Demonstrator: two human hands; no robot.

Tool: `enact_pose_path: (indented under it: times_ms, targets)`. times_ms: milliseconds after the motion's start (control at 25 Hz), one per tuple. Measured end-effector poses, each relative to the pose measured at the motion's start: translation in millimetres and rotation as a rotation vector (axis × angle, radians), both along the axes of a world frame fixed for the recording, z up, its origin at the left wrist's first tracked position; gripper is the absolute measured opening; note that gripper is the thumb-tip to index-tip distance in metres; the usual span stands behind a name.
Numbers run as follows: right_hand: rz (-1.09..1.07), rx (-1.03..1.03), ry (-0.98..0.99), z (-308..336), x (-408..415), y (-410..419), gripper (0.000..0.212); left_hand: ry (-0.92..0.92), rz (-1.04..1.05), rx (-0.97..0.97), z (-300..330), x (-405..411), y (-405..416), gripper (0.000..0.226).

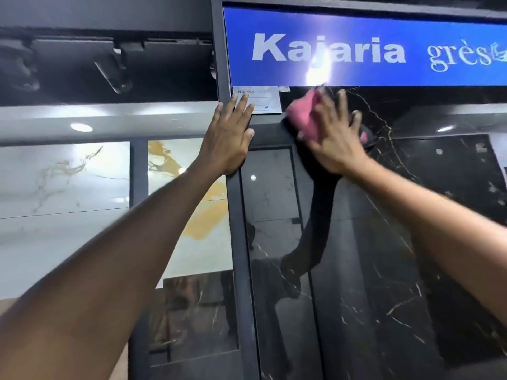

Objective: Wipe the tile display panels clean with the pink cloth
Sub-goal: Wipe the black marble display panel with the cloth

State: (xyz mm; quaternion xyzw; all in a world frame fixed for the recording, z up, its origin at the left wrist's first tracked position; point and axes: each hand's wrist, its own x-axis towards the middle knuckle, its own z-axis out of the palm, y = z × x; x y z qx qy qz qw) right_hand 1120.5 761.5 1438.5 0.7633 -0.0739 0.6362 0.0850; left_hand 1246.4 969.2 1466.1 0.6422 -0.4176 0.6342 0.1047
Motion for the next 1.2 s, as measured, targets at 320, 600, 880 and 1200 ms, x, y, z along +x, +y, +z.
enact_pose_path:
  times_ms: [320,600,880,1200]
  targets:
    - [0.028,-0.289,0.128,-75,35,77,0.068,0.050,-0.407,0.039,5,14,8,0.058]
    - [-0.032,-0.096,-0.022,-38,1,1,0.072,-0.032,-0.060,0.179,-21,-4,9,0.059]
    - [0.062,-0.074,-0.120,-137,27,51,0.067,-0.107,0.100,0.199,-38,6,5,0.064]
    - [-0.004,-0.032,-0.164,-128,-2,-20,0.071,0.040,0.034,0.113,-114,-10,-5,0.059]
